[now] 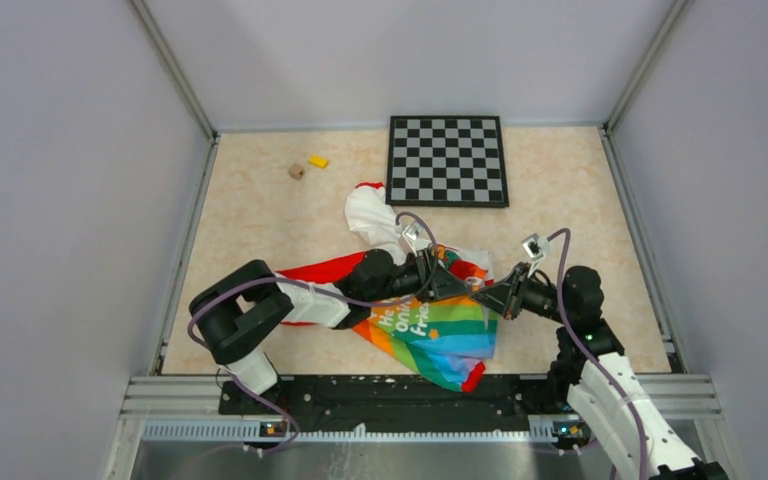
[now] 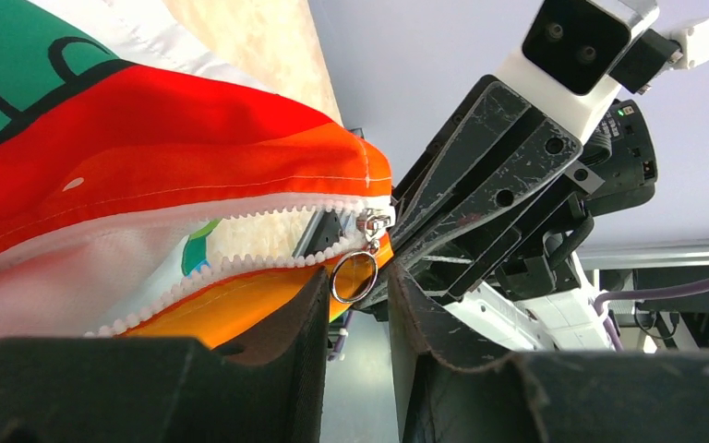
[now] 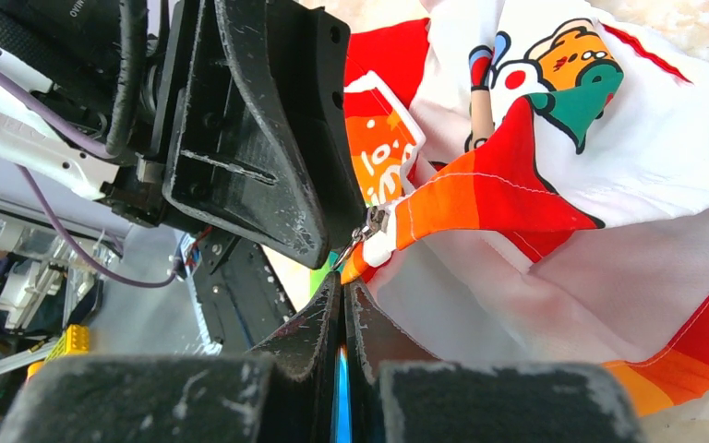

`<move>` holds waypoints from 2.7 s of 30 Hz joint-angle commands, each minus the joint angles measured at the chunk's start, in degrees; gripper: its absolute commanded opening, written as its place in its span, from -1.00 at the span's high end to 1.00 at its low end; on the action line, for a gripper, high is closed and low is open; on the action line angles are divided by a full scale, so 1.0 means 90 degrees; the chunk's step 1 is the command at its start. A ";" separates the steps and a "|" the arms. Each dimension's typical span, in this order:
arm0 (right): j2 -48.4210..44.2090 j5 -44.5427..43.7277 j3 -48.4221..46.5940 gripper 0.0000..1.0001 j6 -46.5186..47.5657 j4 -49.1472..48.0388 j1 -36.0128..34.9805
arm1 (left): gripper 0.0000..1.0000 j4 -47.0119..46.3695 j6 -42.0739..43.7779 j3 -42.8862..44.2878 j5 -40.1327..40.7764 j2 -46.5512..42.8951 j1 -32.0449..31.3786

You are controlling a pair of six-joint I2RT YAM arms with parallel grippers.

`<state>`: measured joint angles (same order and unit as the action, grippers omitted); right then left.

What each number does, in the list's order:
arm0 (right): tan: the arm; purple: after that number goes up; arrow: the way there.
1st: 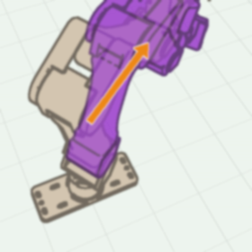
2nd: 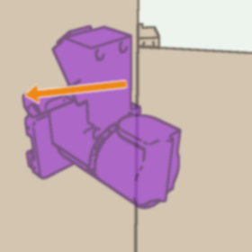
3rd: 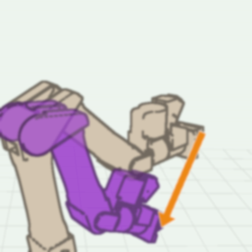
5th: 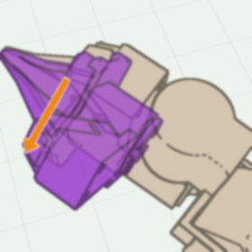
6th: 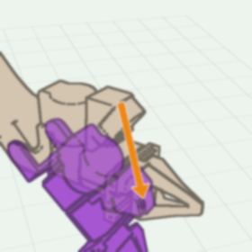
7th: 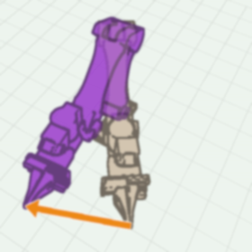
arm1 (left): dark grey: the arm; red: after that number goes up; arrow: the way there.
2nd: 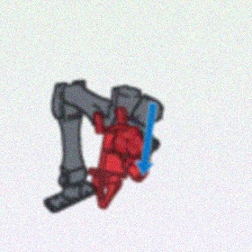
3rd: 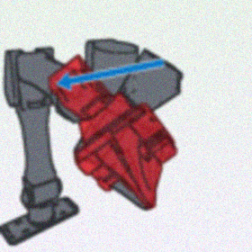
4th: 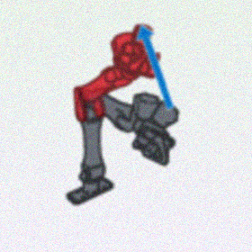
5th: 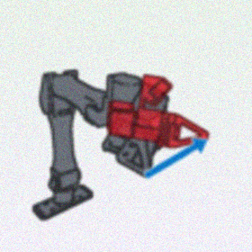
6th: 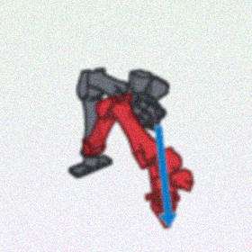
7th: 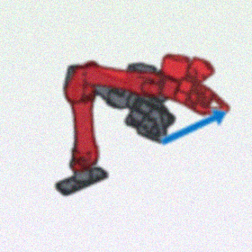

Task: Zip up the jacket

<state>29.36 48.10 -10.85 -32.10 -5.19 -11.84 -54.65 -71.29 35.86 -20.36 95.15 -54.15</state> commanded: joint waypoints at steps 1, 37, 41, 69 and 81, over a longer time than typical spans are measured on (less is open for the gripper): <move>-0.0023 0.0134 -0.0005 1.00 0.0074 -0.0370 0.0007 | 0.34 -0.0422 -0.0094 0.0204 -0.0057 0.0114 -0.0038; -0.0551 -0.1001 -0.0179 1.00 0.0119 0.0706 0.0008 | 1.00 0.1336 0.0742 0.0280 0.0689 -0.0544 -0.0018; -0.0676 -0.1376 -0.0144 1.00 -0.0121 0.0972 0.0011 | 1.00 0.1986 0.1032 0.0322 0.0974 -0.0839 -0.0018; 0.0209 -0.0838 -0.0279 0.75 0.0432 0.0129 0.0015 | 1.00 0.1034 0.0968 0.0507 -0.0059 -0.0207 0.0021; 0.0645 -0.0938 -0.0316 0.77 0.0470 -0.0195 0.0011 | 1.00 0.0981 0.0943 0.0541 -0.0121 -0.0192 0.0012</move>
<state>34.52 40.53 -10.94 -28.91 -3.03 -11.84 -42.96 -62.87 39.38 -20.60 93.38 -54.08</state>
